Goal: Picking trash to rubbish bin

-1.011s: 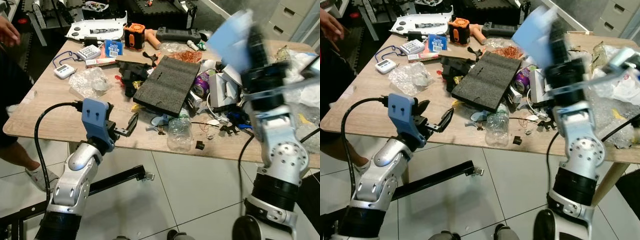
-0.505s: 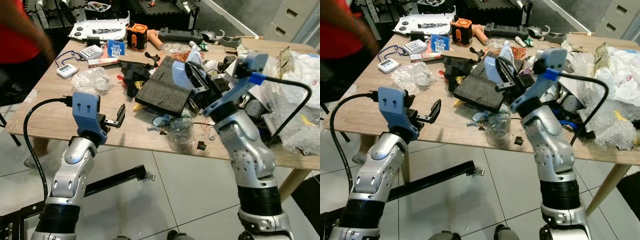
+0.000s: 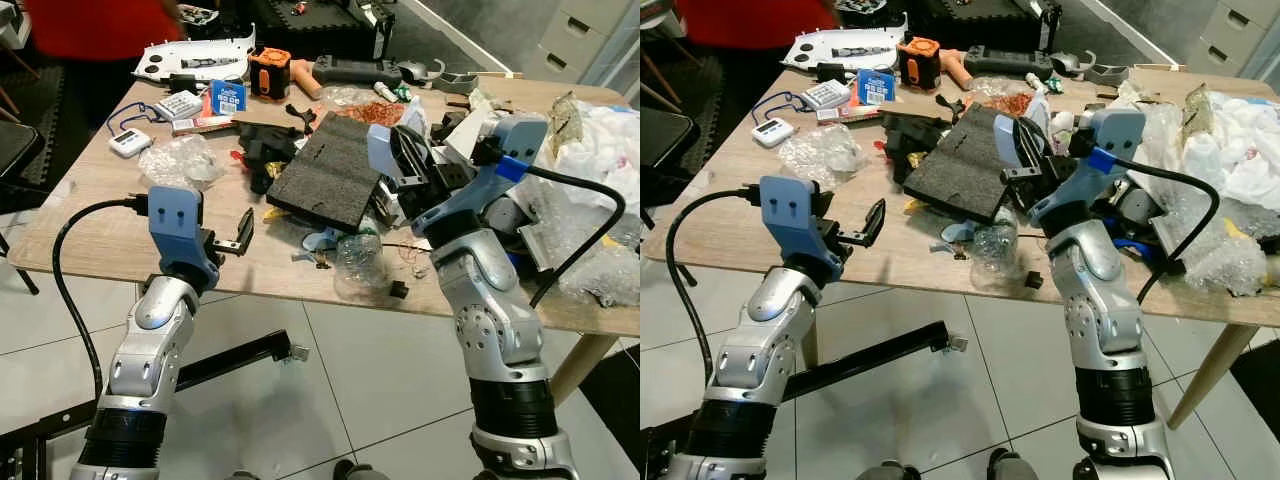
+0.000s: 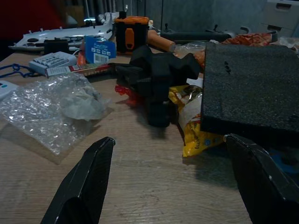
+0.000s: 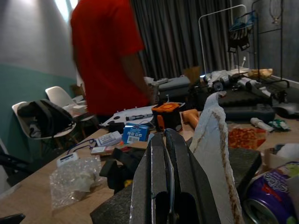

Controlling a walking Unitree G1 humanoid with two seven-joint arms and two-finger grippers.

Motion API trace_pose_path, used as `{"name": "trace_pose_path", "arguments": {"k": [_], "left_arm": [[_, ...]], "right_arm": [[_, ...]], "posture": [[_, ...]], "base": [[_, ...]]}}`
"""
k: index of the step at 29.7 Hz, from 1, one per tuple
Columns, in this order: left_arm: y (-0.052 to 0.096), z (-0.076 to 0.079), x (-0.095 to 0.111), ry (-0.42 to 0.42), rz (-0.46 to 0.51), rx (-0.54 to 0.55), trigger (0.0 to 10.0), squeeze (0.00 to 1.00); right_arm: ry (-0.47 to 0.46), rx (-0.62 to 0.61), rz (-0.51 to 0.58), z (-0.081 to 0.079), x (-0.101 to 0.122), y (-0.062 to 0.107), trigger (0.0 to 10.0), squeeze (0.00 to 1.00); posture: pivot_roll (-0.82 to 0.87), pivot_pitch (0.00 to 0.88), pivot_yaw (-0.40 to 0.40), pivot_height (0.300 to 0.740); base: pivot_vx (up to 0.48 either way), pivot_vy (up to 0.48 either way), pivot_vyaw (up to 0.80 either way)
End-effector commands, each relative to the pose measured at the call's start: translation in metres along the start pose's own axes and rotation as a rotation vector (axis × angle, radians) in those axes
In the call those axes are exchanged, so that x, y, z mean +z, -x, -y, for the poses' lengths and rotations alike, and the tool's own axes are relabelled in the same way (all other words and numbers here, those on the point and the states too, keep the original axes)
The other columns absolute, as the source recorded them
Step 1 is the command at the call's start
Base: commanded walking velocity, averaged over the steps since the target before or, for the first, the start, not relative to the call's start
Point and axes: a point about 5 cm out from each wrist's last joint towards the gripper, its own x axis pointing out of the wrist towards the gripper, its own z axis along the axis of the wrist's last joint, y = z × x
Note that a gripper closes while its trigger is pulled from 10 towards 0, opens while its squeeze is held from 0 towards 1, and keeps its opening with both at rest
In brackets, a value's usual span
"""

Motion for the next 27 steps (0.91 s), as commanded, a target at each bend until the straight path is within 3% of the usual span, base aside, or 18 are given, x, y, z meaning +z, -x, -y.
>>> {"name": "trace_pose_path", "arguments": {"k": [1,6,27], "left_arm": [[0.0019,0.002,-0.0051,0.014,-0.021,-0.005,10.0,0.0],[0.0015,0.0029,-0.0057,0.012,-0.026,-0.003,10.0,0.0],[0.0013,0.0043,-0.0032,0.011,-0.012,-0.012,10.0,0.0]], "right_arm": [[0.0,-0.015,0.008,0.0015,-0.0006,0.0013,10.0,0.0],[-0.003,-0.036,-0.004,0.0023,-0.0042,0.0033,10.0,0.0],[-0.008,-0.037,0.004,0.0015,-0.0038,0.0022,10.0,0.0]], "posture": [[0.02,0.187,-0.009,0.74],[0.02,0.199,-0.009,0.74],[0.02,0.197,-0.007,0.74]], "base": [[0.0,0.0,0.0],[0.0,0.0,0.0],[0.0,0.0,-0.8]]}}
